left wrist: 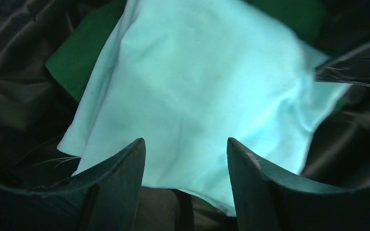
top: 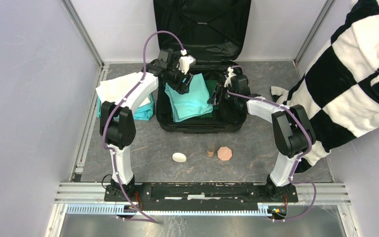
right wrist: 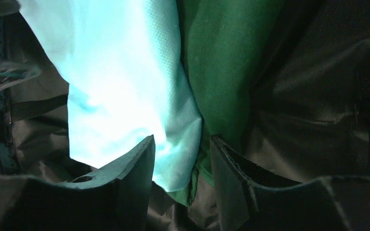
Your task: Pack the luggage
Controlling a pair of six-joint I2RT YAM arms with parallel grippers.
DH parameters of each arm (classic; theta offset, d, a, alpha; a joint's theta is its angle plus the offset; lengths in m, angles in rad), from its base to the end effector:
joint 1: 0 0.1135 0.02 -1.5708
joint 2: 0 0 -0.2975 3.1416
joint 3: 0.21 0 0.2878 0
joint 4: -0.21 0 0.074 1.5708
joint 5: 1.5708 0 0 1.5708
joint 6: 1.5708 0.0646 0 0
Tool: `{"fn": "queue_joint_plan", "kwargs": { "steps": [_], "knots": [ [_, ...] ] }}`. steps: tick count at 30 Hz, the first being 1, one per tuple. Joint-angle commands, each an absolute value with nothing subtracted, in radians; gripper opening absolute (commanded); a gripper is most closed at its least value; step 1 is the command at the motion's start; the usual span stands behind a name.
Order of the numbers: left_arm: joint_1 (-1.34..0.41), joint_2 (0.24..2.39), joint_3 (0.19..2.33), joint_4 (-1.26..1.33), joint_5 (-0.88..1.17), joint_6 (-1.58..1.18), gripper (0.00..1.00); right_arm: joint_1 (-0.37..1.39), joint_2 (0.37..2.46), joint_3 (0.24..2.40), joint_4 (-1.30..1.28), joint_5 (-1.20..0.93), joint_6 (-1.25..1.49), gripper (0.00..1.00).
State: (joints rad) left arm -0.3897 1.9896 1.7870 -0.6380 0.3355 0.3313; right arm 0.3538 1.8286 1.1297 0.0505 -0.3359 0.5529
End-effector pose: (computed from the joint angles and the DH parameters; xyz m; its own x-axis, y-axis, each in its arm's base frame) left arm 0.4718 -0.2168 0.2868 -0.4689 0.5246 -0.7105 0.7555 0.6550 -0.0150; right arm 0.4218 0.1785 0.1845 -0.7833 0.2392 -0.5738 -0.1906 0.7861 0.5880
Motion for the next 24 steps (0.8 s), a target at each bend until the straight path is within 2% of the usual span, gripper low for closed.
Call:
{"fn": "queue_joint_plan", "kwargs": {
  "steps": [1,6,9,11,16,19,20,23,24],
  "knots": [
    [-0.393,2.042,1.771,-0.494,0.16,0.282,0.66,0.362,1.863,1.188,0.06,-0.336,0.546,0.5],
    [-0.391,2.086,1.774,-0.426,0.033,0.265,0.54,0.384,1.887,1.186,0.055,-0.331,0.534,0.33],
    [-0.393,2.103,1.775,-0.407,0.032,0.258,0.52,0.407,1.88,1.172,0.063,-0.333,0.534,0.17],
    [-0.394,2.115,1.78,-0.395,0.034,0.254,0.52,0.427,1.876,1.164,0.069,-0.336,0.541,0.11],
    [-0.394,2.141,1.79,-0.367,0.046,0.255,0.52,0.474,1.843,1.096,0.144,-0.376,0.612,0.07],
    [-0.396,2.152,1.792,-0.36,0.062,0.26,0.52,0.485,1.818,1.05,0.185,-0.385,0.651,0.07],
    [-0.398,2.153,1.789,-0.357,0.065,0.261,0.53,0.486,1.814,1.046,0.183,-0.377,0.652,0.1],
    [-0.403,2.157,1.785,-0.356,0.074,0.263,0.54,0.472,1.823,1.098,0.104,-0.348,0.608,0.41],
    [-0.404,2.155,1.781,-0.356,0.073,0.264,0.54,0.454,1.825,1.126,0.08,-0.35,0.592,0.45]
  ]
}}
